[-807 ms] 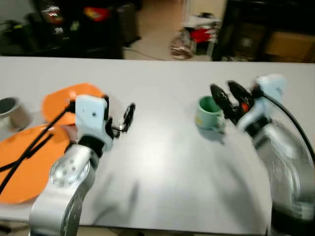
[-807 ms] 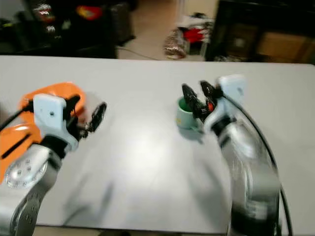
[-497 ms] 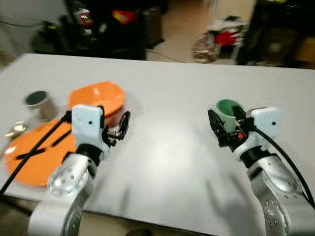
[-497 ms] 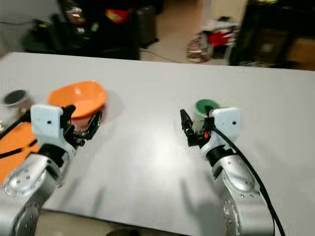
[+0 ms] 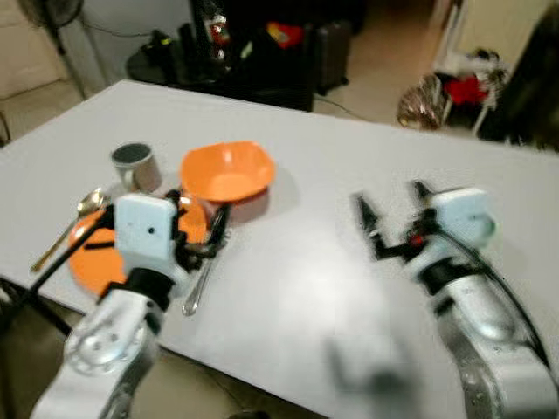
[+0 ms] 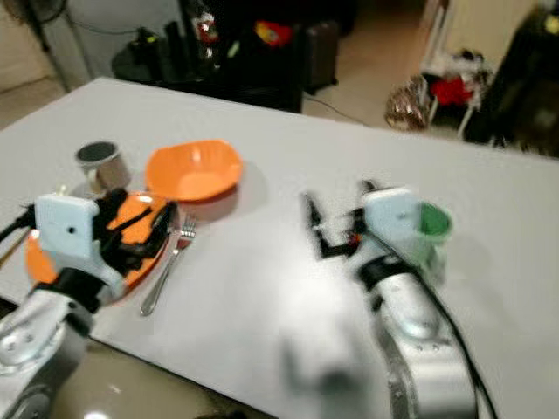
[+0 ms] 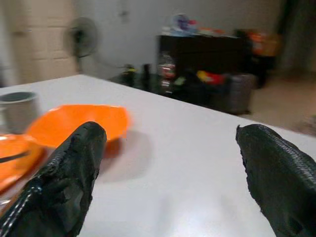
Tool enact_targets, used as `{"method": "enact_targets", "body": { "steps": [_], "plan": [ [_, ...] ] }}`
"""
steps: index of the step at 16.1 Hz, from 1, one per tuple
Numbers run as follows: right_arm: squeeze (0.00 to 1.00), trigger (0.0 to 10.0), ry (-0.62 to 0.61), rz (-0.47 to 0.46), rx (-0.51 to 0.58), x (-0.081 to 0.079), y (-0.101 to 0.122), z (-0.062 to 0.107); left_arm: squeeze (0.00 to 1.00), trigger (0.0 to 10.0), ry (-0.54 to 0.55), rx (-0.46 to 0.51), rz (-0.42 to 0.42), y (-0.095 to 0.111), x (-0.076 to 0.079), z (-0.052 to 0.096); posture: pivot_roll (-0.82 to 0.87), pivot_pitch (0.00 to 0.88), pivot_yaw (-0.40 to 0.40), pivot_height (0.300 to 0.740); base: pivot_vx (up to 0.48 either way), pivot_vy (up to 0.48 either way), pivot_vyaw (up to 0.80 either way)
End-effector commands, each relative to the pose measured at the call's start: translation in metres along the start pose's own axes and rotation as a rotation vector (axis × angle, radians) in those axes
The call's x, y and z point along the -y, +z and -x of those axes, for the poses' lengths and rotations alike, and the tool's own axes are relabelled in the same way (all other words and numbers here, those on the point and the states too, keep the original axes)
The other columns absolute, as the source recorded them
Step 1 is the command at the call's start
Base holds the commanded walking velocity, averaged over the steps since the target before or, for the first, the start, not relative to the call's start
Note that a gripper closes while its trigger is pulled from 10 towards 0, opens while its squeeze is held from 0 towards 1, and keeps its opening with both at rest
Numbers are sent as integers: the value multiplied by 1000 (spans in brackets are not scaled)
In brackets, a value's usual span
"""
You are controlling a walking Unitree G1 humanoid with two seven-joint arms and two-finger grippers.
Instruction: Setting the table
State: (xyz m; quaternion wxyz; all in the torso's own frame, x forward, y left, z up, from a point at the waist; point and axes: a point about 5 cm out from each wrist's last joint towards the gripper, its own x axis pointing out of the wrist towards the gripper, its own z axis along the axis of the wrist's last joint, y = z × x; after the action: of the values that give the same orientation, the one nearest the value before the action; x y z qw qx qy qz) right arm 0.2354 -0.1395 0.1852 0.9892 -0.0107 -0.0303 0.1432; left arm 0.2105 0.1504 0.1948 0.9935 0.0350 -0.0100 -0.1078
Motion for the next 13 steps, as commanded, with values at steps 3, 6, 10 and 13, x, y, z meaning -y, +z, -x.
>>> {"method": "enact_targets", "body": {
  "steps": [3,6,10,13],
  "plan": [
    [933,10000,-50,-11,-15,9,-3,-3,0,10000,61,-40,-15,-5,-6,-11,-94,38,47,740,0,0,800],
    [933,10000,-88,-34,-35,11,-8,-4,0,10000,70,-59,-73,-8,-9,-15,-85,40,48,740,0,0,800],
    [925,10000,-108,-78,-45,11,-11,-9,0,10000,95,-78,-52,-16,-11,-18,-91,38,42,740,0,61,800],
    [918,10000,-122,-80,-43,14,-11,-13,0,10000,96,-67,-32,-15,-9,-22,-104,41,33,740,0,287,800]
  ]
}}
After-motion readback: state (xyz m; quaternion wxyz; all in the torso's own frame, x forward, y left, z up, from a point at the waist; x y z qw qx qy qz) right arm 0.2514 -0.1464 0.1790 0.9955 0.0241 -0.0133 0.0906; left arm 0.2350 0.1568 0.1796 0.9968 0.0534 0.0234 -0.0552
